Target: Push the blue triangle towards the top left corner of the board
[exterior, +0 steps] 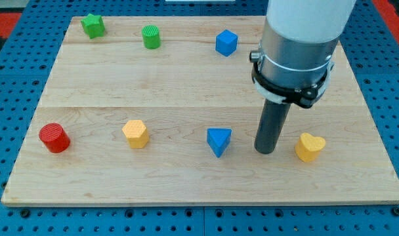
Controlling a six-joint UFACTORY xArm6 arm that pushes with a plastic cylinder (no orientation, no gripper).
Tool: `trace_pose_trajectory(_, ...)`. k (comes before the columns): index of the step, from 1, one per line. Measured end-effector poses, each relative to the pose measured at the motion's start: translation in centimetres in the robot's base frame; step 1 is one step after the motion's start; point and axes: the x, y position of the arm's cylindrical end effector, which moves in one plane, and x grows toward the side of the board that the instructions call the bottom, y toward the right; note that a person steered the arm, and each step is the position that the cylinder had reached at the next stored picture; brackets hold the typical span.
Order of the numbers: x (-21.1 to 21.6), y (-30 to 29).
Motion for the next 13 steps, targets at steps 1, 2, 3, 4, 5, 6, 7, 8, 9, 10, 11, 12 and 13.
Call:
trace_pose_trajectory(1,-0.7,-7.0)
trace_pose_trajectory(2,-2.5,-10.6)
trace_pose_trajectory(3,-4.6,-12.9)
trace_pose_trajectory(4,-7.6,-17.1)
trace_pose_trajectory(5,-11.1,-18.7)
trace_pose_trajectory(6,-13.9,-20.1)
trace_pose_trajectory(7,-16.4,-23.5)
trace_pose_trajectory(8,-19.7,-23.6)
trace_pose_trajectory(9,-22.7,-24.5)
trace_pose_trajectory(10,-24.6,-25.7)
trace_pose_trajectory(11,-26.0,-25.8)
trace_pose_trajectory(12,-26.0,-25.9)
trace_pose_trajectory(13,-26.0,-25.9)
